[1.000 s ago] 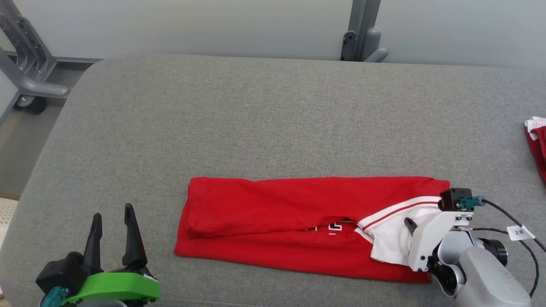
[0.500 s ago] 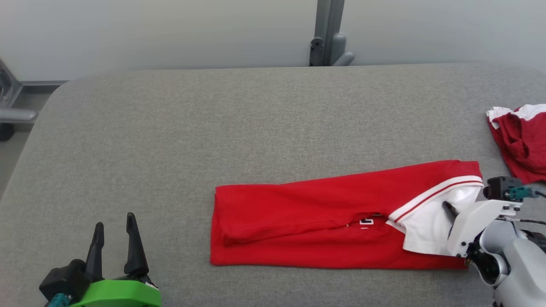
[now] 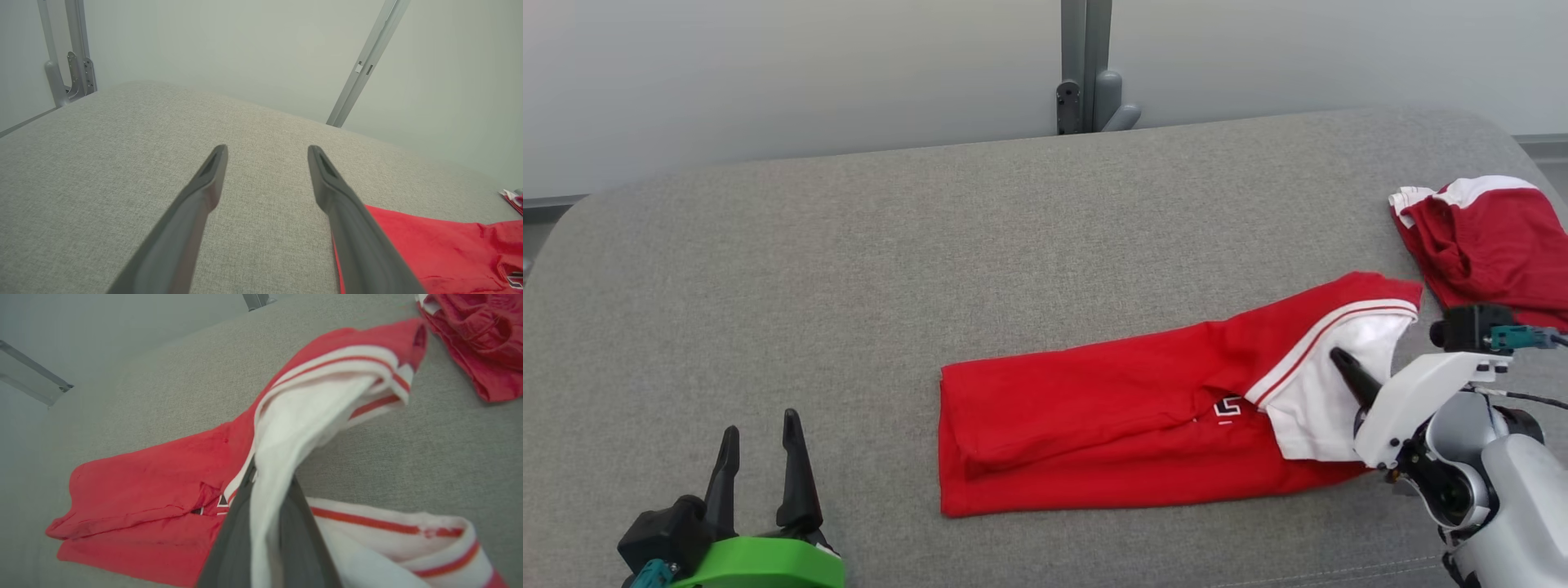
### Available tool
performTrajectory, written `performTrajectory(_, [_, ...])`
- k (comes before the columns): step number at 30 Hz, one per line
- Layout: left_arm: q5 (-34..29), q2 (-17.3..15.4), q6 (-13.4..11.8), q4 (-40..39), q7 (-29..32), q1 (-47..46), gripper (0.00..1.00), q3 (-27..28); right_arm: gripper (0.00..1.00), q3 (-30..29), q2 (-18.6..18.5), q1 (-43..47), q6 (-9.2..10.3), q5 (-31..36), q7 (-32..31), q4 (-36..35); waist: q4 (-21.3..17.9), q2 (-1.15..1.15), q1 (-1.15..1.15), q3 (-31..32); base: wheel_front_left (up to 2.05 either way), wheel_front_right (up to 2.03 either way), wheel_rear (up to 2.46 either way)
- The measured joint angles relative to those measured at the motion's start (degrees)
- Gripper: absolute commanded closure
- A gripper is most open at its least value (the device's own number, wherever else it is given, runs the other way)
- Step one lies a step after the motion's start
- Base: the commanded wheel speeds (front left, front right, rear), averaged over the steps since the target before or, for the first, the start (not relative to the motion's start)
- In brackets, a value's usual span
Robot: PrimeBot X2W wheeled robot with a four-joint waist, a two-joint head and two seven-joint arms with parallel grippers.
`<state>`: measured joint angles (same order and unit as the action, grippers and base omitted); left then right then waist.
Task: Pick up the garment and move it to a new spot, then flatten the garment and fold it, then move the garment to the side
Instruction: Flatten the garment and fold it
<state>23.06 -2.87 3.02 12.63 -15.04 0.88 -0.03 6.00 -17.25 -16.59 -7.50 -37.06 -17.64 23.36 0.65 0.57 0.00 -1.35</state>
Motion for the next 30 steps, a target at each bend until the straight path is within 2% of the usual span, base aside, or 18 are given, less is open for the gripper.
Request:
performTrajectory(7, [0.0,0.0,0.0,0.2,0.0,0.0,0.0,-0.4,1.0,4.0,3.3,1.7,0.01,-2.1,-4.4,-9.4,0.8,0.0,0.0,0.1,0.0,0.0,0.0])
performTrajectory(8, [0.0,0.0,0.0,0.2,0.0,-0.1,0.0,-0.5,1.0,5.6,4.6,1.8,0.01,-2.3,-5.4,-11.1,1.2,0.0,0.0,0.1,0.0,0.0,0.0])
performTrajectory(13, [0.0,0.0,0.0,0.3,0.0,-0.2,0.0,-0.7,1.0,9.5,8.7,1.6,0.01,-2.6,-7.0,-12.5,2.3,0.0,0.0,0.2,0.0,0.0,0.0])
performTrajectory(20, [0.2,0.0,0.1,0.7,0.0,-0.9,0.0,-1.7,1.0,13.0,13.2,-1.3,0.02,-2.0,-4.3,-7.2,4.6,0.0,0.0,0.0,0.0,0.0,0.0])
performTrajectory(26, [0.9,0.0,0.4,1.3,0.0,-2.2,0.0,-2.8,1.0,15.9,14.3,-4.5,0.02,-3.0,-0.4,0.6,7.0,0.0,0.0,-0.4,0.0,0.0,0.0])
performTrajectory(30, [1.1,0.0,0.4,1.6,0.0,-2.6,0.0,-3.7,1.0,19.1,14.3,-7.3,0.02,-7.6,2.6,4.9,8.6,0.0,0.0,-0.8,0.0,0.0,0.0])
